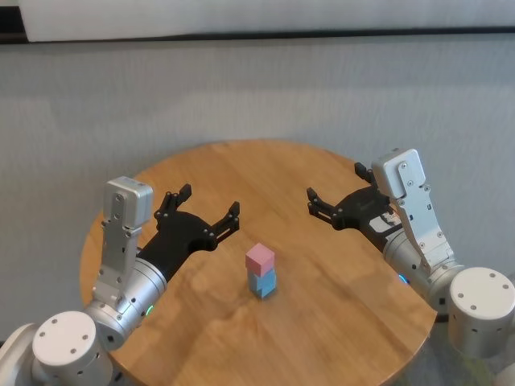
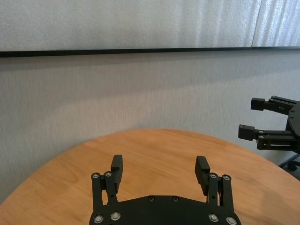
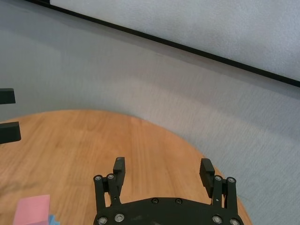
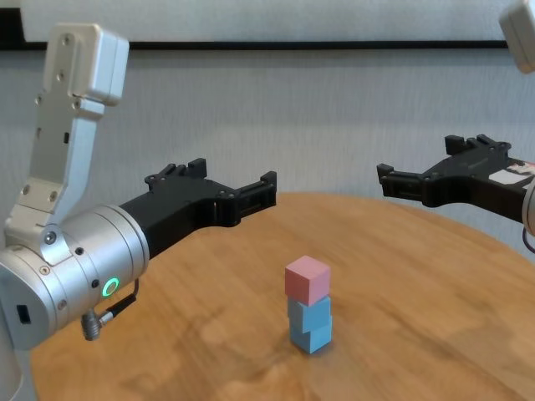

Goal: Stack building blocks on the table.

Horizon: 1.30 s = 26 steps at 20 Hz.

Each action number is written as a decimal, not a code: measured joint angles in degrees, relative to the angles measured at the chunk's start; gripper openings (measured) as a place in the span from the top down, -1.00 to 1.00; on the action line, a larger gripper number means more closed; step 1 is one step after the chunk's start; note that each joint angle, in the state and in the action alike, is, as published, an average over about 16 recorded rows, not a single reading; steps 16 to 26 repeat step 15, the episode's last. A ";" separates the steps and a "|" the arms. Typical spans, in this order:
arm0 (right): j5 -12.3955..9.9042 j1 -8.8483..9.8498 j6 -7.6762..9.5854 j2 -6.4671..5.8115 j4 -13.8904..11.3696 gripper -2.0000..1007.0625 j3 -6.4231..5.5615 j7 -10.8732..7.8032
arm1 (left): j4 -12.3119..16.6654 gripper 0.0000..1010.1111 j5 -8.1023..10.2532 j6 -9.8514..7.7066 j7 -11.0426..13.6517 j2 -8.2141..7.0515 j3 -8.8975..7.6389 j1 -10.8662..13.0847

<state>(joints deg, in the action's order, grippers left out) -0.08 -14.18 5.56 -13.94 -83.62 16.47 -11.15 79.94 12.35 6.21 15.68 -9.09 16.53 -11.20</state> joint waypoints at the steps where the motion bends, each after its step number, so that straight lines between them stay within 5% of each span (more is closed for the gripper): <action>1: -0.01 0.00 0.01 0.02 0.02 -1.00 -0.03 -0.06 | 0.03 -0.98 -0.06 -0.14 -0.07 -0.01 -0.01 0.00; 26: -0.07 -0.01 -0.10 0.02 0.12 -1.00 0.06 0.04 | 0.07 -0.98 -0.14 -0.24 -0.13 0.01 -0.03 0.02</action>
